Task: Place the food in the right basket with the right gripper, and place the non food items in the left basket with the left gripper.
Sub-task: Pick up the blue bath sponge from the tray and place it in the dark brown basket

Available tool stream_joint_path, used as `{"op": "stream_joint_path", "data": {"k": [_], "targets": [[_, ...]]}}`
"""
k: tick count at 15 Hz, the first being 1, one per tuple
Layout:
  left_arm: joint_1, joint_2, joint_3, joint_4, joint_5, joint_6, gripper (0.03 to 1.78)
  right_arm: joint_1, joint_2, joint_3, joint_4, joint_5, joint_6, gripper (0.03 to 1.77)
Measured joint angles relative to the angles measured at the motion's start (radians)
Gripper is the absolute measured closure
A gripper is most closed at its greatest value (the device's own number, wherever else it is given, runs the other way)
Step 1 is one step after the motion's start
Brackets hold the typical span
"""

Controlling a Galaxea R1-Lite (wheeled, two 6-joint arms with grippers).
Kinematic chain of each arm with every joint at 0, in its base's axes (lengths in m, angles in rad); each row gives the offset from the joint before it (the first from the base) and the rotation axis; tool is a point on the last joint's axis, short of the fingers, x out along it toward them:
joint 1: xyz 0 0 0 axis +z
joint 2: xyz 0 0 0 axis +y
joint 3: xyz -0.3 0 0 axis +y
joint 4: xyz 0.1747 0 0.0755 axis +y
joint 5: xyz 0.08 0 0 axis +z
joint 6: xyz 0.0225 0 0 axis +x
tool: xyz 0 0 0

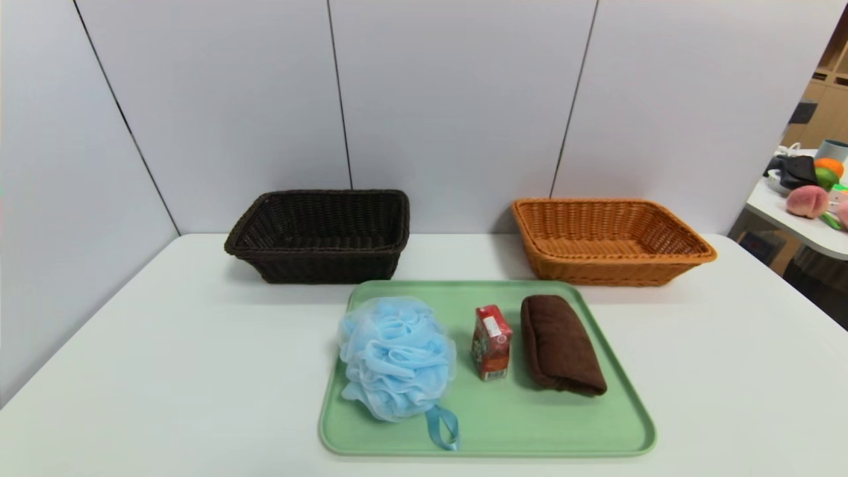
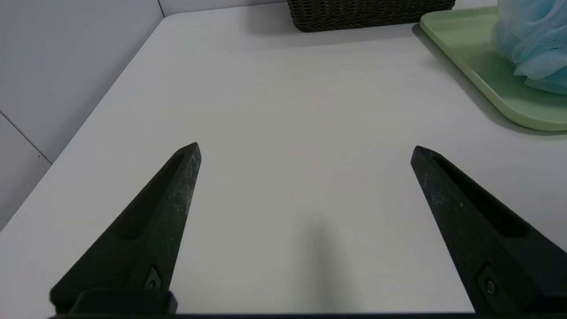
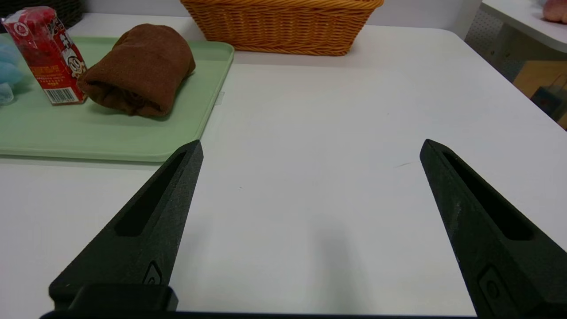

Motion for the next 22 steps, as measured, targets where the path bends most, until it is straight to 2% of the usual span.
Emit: {"op": "stream_joint_path", "data": {"k": [6, 12, 15, 17, 19, 22], "targets": [[0.000, 0.000, 0.000, -0.005, 0.007, -0.044, 0.12, 0.000, 0.000, 0.008, -0.027, -0.001, 0.005, 0.11], [0.000, 0.000, -0.012, 0.025, -0.010, -0.005, 0.12, 0.000, 0.000, -0.024, 0.000, 0.010, -0.036, 0.10], [0.000, 0.015, -0.143, 0.187, -0.045, -0.027, 0.12, 0.000, 0.004, -0.169, 0.164, 0.010, -0.037, 0.11], [0.000, 0.066, -0.284, 0.336, -0.105, -0.069, 0.12, 0.001, 0.039, -0.282, 0.294, 0.020, -0.036, 0.10], [-0.002, 0.171, -0.409, 0.442, -0.150, -0.086, 0.12, 0.003, 0.128, -0.365, 0.346, 0.021, -0.036, 0.11], [-0.005, 0.363, -0.561, 0.500, -0.166, -0.079, 0.12, 0.004, 0.313, -0.479, 0.383, 0.021, -0.036, 0.11]]}}
